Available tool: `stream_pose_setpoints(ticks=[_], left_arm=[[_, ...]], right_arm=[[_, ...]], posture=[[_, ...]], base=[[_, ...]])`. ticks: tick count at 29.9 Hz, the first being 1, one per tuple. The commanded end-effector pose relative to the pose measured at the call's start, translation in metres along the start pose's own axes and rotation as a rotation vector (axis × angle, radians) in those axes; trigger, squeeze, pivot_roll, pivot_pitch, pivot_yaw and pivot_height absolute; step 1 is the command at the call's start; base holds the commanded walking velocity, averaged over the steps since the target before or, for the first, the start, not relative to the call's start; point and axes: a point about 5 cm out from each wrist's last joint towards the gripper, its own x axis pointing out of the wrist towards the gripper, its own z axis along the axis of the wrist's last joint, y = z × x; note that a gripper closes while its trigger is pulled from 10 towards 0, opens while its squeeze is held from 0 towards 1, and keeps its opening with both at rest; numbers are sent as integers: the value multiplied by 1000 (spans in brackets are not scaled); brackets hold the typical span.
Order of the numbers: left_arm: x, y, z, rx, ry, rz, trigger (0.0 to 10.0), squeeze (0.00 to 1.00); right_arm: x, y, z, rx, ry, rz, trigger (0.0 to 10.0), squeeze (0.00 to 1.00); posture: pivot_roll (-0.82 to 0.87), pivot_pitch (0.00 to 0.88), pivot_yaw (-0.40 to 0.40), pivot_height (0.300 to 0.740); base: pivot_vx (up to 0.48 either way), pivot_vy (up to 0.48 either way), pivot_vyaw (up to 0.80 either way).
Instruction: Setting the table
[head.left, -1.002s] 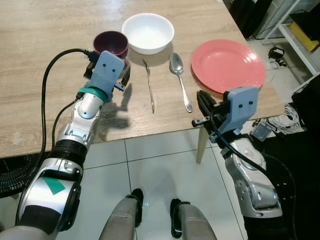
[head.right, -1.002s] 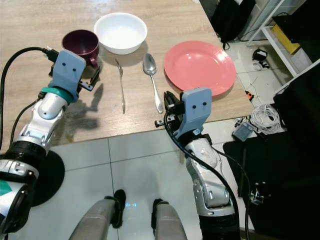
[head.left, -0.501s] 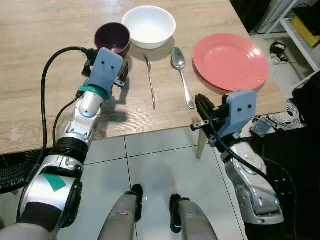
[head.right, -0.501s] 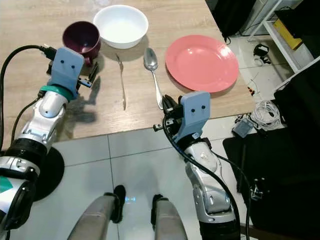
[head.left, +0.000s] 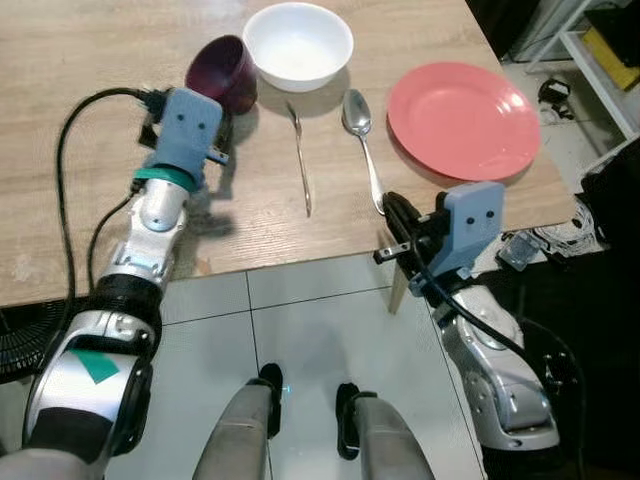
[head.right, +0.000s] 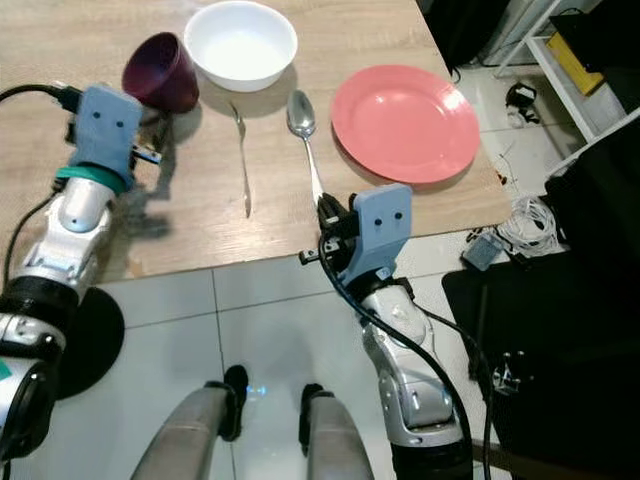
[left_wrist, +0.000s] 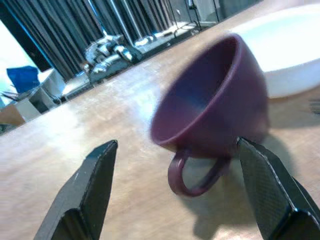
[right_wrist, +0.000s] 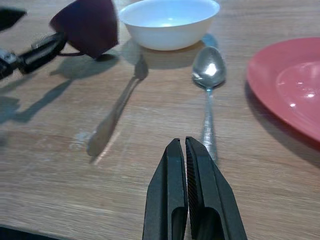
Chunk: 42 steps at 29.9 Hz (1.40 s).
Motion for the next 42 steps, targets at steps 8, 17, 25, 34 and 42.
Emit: stream_pose_setpoints(ticks=[8,17,25,34,42], left_arm=[[3,10,8,0,-39,26,10000,0],[-2,-8,5,-79,-24,-65,10000,0],[-5,-20,12,-144,-38,-146,10000,0],[-30,-14,19,-305,6,-343,10000,0],[-40,-3,6,-362,93,-443,10000,0]], right_arm=[[1,-1,-5,12,16,3,10000,0],[4,-3,-2,2,6,1,10000,0],[4,-3,-2,-1,4,2,10000,0],[6,-2,-3,2,-2,7,10000,0],[8,1,-4,8,1,20,10000,0]], posture=[[26,226,19,740],[16,203,14,740],[19,199,15,740],[42,194,15,740],[51,195,10,740]], base=[[0,0,0],[0,0,0],[0,0,0],[0,0,0],[0,0,0]])
